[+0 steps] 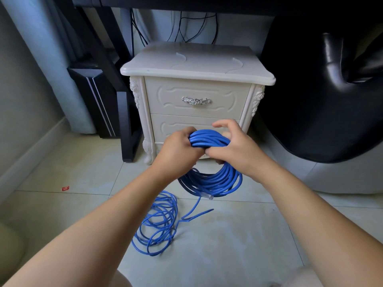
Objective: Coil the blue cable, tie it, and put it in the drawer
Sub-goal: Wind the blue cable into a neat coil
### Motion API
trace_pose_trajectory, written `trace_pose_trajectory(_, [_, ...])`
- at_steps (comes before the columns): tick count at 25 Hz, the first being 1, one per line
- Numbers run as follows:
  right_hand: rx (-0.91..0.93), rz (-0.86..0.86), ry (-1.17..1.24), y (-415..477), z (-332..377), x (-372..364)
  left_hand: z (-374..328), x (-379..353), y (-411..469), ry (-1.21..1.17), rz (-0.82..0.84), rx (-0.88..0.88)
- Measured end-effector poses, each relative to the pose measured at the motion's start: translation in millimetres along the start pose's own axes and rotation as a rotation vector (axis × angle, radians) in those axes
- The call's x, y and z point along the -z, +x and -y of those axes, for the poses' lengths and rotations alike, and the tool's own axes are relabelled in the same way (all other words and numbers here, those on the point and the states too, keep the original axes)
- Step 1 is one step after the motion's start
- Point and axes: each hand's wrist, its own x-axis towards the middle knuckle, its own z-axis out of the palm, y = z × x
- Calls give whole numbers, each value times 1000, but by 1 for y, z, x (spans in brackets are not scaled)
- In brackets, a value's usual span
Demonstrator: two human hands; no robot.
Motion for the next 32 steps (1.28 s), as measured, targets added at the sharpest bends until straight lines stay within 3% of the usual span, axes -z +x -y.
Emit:
trace_pose_trajectory(7, [-222, 218, 571, 0, -14, 10, 4, 1, 9, -361, -157, 254])
trace_pose_trajectory(11, [-247, 314, 770, -3, -22, -1, 7, 3, 12, -613, -270, 444])
trace_pose_trajectory(14, [-184, 218, 877, -5, -25, -22, 5, 1, 9, -739, -350, 545])
trace_pose_trajectory(18, [-109, -64, 742, 1, -27, -44, 3, -9, 0, -806, -371, 589])
trace_pose_trajectory(23, [-175, -343, 606, 10, -27, -33, 15, -16, -4, -655, -155, 508])
trace_pose_trajectory(26, [-110, -332, 459, 10, -21, -21, 14, -4, -2, -635, -25, 466])
trace_pose_trajectory(28, [-77, -280, 275, 6, -17, -15, 12, 5, 1, -568, -35, 309])
trace_pose_trajectory(32, [25, -173, 5, 3, -13, -9, 10, 9, 0, -91, 29, -83])
